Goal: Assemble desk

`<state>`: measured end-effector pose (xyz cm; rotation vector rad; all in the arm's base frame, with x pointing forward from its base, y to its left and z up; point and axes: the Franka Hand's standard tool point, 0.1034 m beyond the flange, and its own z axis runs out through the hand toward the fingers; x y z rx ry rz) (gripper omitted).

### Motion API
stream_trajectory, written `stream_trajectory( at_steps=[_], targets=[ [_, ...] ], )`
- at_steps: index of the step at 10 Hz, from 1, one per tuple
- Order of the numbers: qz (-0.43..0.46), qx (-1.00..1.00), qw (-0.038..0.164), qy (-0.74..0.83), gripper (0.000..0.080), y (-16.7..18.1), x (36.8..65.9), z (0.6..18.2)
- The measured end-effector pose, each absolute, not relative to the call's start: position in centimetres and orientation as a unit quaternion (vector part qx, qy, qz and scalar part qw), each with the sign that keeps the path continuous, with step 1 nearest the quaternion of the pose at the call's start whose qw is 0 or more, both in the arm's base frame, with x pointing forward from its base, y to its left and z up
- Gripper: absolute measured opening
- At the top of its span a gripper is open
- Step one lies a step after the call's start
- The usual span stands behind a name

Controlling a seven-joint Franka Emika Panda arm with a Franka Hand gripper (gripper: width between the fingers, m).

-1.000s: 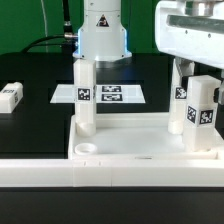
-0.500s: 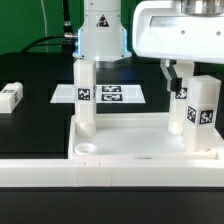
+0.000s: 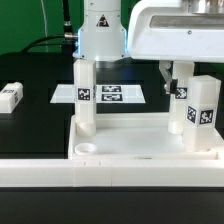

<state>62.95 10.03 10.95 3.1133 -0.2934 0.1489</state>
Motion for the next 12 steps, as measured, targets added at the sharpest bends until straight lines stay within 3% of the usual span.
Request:
stream_trajectory(
  at_steps=[4,6,7,8,12],
  targets=[
    [0.047,0.998,0.021,0.021,0.0648,10.09,62.93,10.9],
    [0.047,0.998,0.021,0.019,0.0411,10.04,62.93,10.91],
    [0.047,0.999,0.02,0.016,0.0411,10.06,62.94,10.92],
    [0.048,0.999,0.019,0.005,0.0291,10.06,62.94,10.92],
    [0.049,0.994,0.015,-0.096,0.0291,9.9,62.96,10.92]
  ],
)
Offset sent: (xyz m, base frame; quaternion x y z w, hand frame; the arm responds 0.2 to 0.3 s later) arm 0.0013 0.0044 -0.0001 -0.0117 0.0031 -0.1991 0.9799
